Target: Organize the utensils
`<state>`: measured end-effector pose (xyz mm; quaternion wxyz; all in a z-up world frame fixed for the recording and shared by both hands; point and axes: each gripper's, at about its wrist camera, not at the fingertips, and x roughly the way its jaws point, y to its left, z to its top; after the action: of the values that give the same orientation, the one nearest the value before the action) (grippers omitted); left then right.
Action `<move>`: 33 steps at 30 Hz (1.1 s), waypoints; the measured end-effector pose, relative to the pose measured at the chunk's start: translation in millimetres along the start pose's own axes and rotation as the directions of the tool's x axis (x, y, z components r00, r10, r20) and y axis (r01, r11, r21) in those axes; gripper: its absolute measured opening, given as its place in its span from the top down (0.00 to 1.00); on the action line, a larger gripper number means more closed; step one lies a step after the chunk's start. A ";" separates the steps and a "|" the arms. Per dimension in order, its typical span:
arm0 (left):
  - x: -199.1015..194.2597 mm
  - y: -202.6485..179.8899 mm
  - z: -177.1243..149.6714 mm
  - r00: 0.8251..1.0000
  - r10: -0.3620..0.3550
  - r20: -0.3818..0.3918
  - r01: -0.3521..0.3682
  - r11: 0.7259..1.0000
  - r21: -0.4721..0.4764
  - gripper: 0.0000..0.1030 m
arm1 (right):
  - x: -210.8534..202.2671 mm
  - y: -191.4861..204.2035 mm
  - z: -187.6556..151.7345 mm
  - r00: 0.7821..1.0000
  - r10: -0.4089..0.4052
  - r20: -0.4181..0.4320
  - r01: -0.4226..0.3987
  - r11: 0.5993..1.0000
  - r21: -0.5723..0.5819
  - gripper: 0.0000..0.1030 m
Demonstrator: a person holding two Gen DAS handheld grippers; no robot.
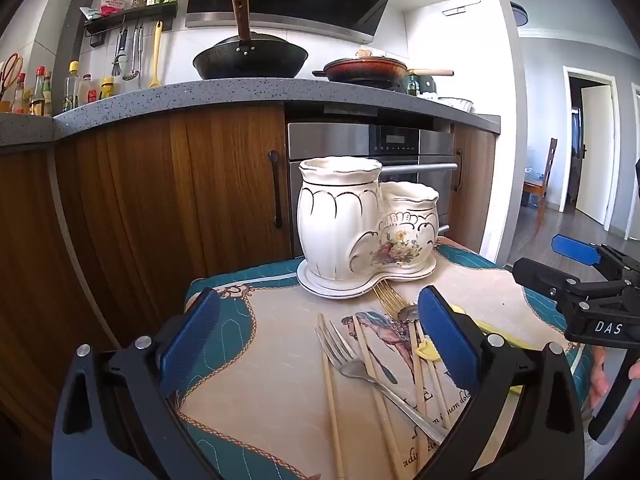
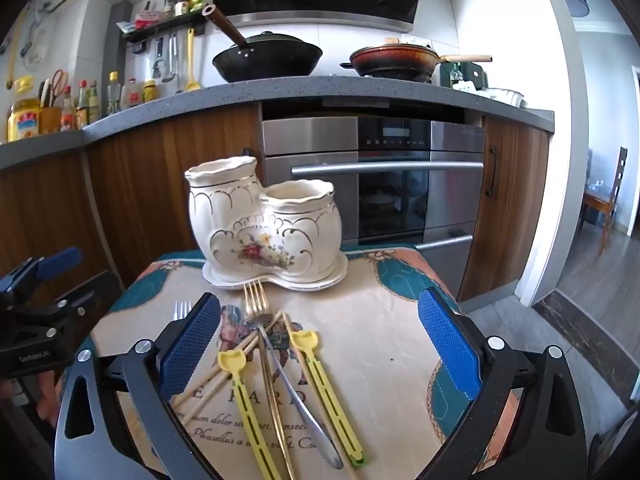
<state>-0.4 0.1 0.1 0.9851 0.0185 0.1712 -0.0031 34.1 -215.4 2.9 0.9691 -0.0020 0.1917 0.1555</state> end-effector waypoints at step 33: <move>6.1 6.0 -1.5 1.000 -0.003 -0.025 0.002 1.000 -0.021 0.05 | 6.4 -3.9 -3.9 1.000 0.001 -0.022 0.000 1.000 0.027 0.05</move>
<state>4.9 6.2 -3.2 0.9830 0.0079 0.1837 -0.0024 39.4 -217.4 -3.3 0.9668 0.0092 0.2044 0.1532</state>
